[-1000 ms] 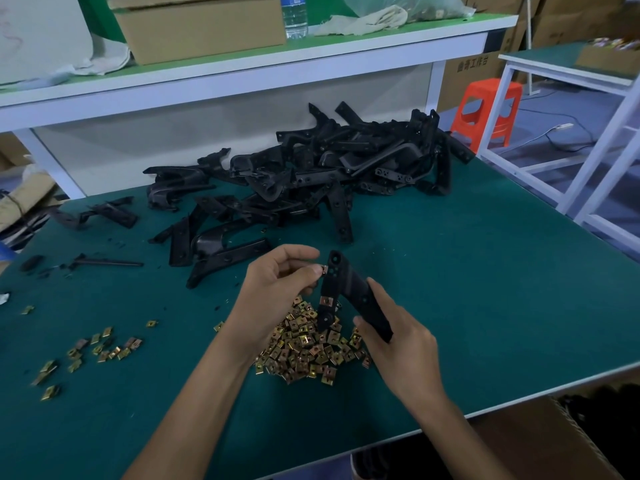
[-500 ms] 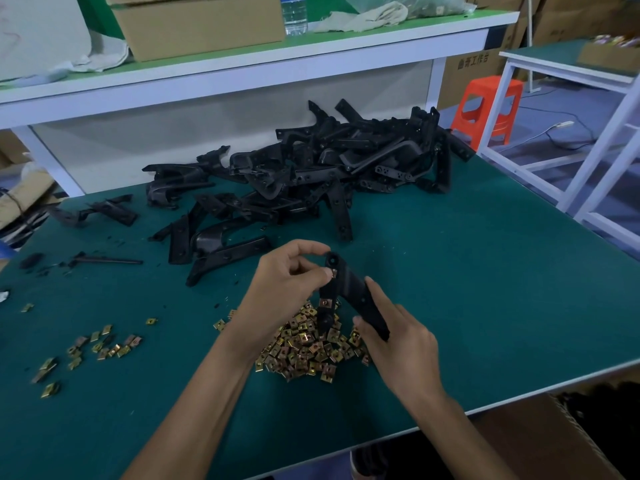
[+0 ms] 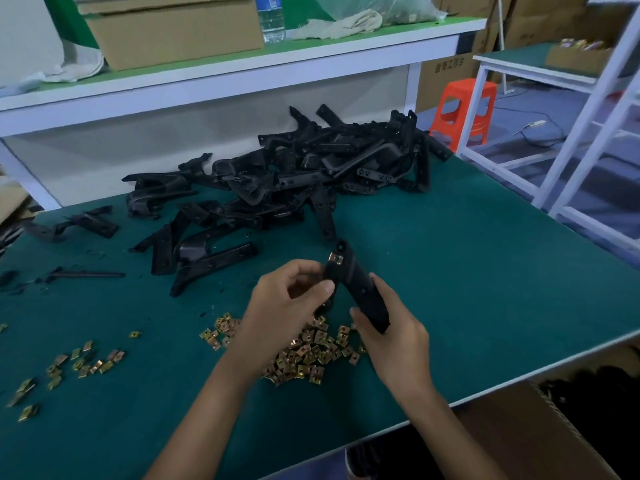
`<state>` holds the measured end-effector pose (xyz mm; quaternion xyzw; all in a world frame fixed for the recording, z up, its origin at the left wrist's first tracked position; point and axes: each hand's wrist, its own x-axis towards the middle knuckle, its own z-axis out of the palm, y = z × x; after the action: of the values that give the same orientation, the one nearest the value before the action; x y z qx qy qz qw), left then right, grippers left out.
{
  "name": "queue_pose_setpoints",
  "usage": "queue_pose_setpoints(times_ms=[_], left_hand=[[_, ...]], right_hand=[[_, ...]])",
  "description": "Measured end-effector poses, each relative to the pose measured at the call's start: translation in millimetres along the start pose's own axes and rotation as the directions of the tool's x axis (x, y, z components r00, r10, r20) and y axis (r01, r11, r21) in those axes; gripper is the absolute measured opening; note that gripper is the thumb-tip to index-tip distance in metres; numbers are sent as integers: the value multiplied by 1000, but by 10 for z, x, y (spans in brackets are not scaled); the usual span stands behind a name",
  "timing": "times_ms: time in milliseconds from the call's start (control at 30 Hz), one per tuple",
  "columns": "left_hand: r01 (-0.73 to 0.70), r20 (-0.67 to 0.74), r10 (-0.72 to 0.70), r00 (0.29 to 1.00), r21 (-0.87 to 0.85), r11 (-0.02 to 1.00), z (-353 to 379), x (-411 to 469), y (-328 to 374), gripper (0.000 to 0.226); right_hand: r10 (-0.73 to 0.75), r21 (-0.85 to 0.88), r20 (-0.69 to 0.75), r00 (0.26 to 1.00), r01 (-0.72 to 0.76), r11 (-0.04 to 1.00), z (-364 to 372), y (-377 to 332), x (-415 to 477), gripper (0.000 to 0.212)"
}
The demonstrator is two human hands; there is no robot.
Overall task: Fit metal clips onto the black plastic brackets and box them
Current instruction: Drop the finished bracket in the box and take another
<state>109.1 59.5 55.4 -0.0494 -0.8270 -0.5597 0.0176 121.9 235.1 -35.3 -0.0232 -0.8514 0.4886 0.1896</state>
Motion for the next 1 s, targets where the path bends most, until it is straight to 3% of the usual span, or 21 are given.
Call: queue_pose_setpoints(times_ms=[133, 233, 367, 533, 633, 733, 800, 833, 867, 933, 967, 1000], left_hand=[[-37, -86, 58, 995, 223, 974, 76, -51, 66, 13], [-45, -77, 69, 995, 279, 959, 156, -101, 186, 14], [-58, 41, 49, 998, 244, 968, 585, -247, 404, 21], [-234, 294, 167, 941, 210, 949, 1227, -530, 551, 30], [-257, 420, 176, 890, 144, 956, 1393, -585, 586, 36], [-287, 406, 212, 889, 133, 949, 1382, -561, 502, 36], [-283, 409, 201, 890, 151, 947, 1323, -527, 433, 31], [-277, 413, 192, 890, 155, 948, 1277, -505, 388, 30], [-274, 411, 189, 892, 158, 949, 1229, -484, 343, 30], [-267, 388, 192, 901, 150, 952, 1125, -467, 278, 27], [-263, 370, 192, 909, 150, 953, 1076, -468, 259, 24], [-256, 346, 189, 919, 159, 954, 1025, -460, 235, 21]], right_hand=[[136, 99, 28, 990, -138, 985, -64, -82, -57, 53], [124, 166, 3, 992, -122, 978, -202, -99, -239, 48], [241, 199, -98, 966, -218, 955, -580, 30, -626, 45], [368, 306, -235, 900, -291, 907, -1025, 228, -1285, 46], [495, 373, -381, 781, -360, 855, -1305, 387, -1555, 38], [611, 436, -491, 621, -432, 789, -1826, 659, -1592, 38], [668, 488, -499, 552, -458, 743, -2256, 912, -1518, 52], [717, 522, -483, 503, -492, 697, -2455, 1041, -1457, 71], [777, 559, -458, 433, -539, 630, -2623, 1144, -1379, 86], [839, 586, -447, 312, -607, 538, -2812, 1299, -1245, 95], [832, 556, -465, 303, -631, 541, -2813, 1349, -1201, 91], [806, 504, -485, 340, -644, 575, -2756, 1368, -1158, 85]])
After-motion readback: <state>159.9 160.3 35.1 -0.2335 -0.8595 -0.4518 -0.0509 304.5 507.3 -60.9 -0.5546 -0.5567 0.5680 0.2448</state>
